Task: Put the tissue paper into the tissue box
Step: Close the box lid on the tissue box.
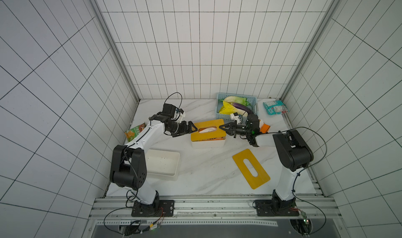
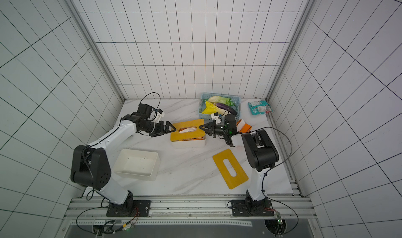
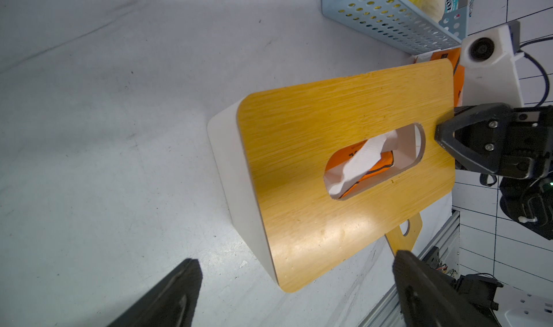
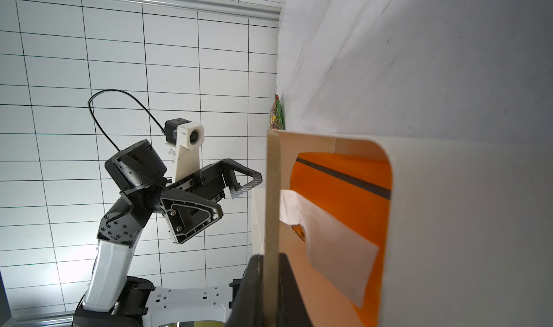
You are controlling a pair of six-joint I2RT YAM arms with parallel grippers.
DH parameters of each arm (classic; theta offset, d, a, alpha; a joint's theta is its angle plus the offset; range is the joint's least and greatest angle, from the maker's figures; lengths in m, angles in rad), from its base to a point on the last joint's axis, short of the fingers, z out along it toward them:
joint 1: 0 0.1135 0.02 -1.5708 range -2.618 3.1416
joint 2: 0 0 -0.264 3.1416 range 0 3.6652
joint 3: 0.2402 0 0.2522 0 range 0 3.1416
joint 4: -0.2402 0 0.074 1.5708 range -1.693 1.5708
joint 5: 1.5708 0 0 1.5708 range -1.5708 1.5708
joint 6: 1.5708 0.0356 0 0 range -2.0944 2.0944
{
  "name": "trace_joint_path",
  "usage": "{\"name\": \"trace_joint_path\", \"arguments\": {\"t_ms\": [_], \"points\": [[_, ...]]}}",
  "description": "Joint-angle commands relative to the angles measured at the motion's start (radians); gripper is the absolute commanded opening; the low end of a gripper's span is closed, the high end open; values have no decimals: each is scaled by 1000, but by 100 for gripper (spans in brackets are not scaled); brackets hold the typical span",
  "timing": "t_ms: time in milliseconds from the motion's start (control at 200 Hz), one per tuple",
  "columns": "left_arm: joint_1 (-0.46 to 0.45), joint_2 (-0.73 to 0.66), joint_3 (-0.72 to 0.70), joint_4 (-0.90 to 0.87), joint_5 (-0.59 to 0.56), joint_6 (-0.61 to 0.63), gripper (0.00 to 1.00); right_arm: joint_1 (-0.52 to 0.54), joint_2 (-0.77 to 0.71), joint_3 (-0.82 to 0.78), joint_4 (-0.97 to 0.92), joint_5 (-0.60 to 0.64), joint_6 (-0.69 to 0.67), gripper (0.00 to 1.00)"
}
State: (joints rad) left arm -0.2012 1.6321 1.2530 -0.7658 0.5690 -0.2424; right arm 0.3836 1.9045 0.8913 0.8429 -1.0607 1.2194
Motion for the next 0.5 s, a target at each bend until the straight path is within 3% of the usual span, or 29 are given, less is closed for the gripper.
{"name": "trace_joint_path", "arguments": {"t_ms": [0, 495], "points": [[-3, 16, 28, -1, 5, 14, 98, 2, -31, -23, -29, -2, -32, 0], [-8, 33, 29, -2, 7, 9, 98, 11, -26, -33, 1, 1, 2, 0]]}}
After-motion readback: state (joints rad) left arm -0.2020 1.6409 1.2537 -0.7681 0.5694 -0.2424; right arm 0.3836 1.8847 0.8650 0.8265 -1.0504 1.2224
